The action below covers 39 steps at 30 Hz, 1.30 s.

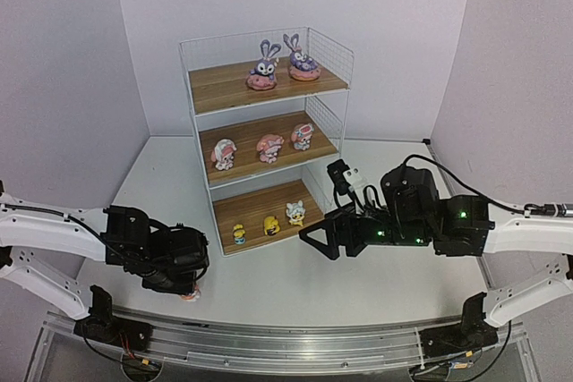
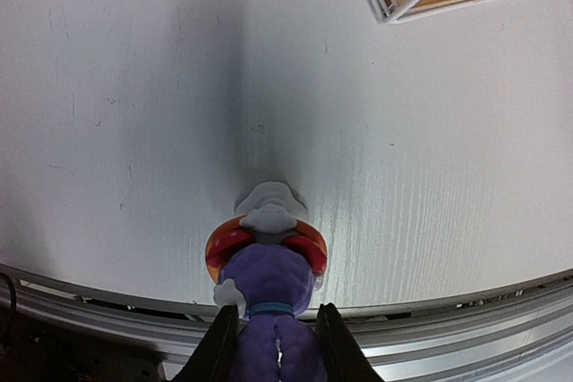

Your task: Place and organize the plastic toys onto the shelf

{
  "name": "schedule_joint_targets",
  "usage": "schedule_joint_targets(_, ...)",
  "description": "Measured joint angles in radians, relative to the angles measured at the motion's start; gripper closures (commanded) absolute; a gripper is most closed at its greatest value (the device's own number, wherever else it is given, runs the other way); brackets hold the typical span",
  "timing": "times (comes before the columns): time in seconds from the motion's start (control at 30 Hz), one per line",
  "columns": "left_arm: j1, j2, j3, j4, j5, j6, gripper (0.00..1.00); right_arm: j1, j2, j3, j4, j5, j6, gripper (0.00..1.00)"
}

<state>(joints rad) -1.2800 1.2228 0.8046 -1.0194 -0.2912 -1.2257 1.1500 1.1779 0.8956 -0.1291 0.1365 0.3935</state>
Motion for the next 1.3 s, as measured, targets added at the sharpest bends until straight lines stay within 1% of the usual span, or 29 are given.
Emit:
schedule_joint_targets(0.07, 0.0, 0.0, 0.001, -0.002, 0.0, -0.002, 0.93, 0.0, -0.007, -0.002, 0.0, 0.003, 0.002, 0.15)
schedule_joint_targets(0.27, 0.0, -0.001, 0.037, -0.001, 0.004, 0.0, 0.95, 0.0, -0.025, -0.011, 0.001, -0.001, -0.003, 0.15)
schedule_joint_targets(0.4, 0.0, -0.017, 0.067, 0.014, 0.018, -0.006, 0.93, 0.0, -0.024, -0.015, 0.0, -0.055, -0.045, 0.16)
schedule_joint_targets(0.5, 0.0, -0.05, 0.094, 0.034, 0.037, -0.056, 0.97, 0.0, -0.018, -0.015, 0.004, -0.118, -0.09, 0.17)
schedule_joint_targets(0.63, 0.0, -0.121, 0.115, 0.099, 0.083, -0.168, 0.99, 0.014, 0.047, -0.006, 0.014, -0.141, -0.148, 0.17)
schedule_joint_targets(0.7, 0.0, -0.155, 0.116, 0.14, 0.116, -0.241, 0.99, 0.046, 0.104, 0.008, 0.02, -0.112, -0.192, 0.17)
schedule_joint_targets(0.8, 0.0, -0.175, 0.115, 0.179, 0.164, -0.35, 1.0, 0.126, 0.19, 0.043, 0.032, -0.039, -0.267, 0.17)
schedule_joint_targets(0.93, 0.0, -0.164, 0.115, 0.191, 0.229, -0.5, 1.0, 0.242, 0.307, 0.105, 0.083, 0.074, -0.396, 0.17)
schedule_joint_targets(1.03, 0.0, -0.143, 0.115, 0.188, 0.259, -0.602, 1.0, 0.302, 0.386, 0.149, 0.124, 0.134, -0.468, 0.17)
schedule_joint_targets(1.17, 0.0, -0.133, 0.115, 0.186, 0.293, -0.692, 1.0, 0.337, 0.485, 0.205, 0.158, 0.187, -0.516, 0.18)
schedule_joint_targets(1.3, 0.0, -0.133, 0.115, 0.185, 0.307, -0.732, 1.0, 0.34, 0.54, 0.227, 0.184, 0.215, -0.529, 0.18)
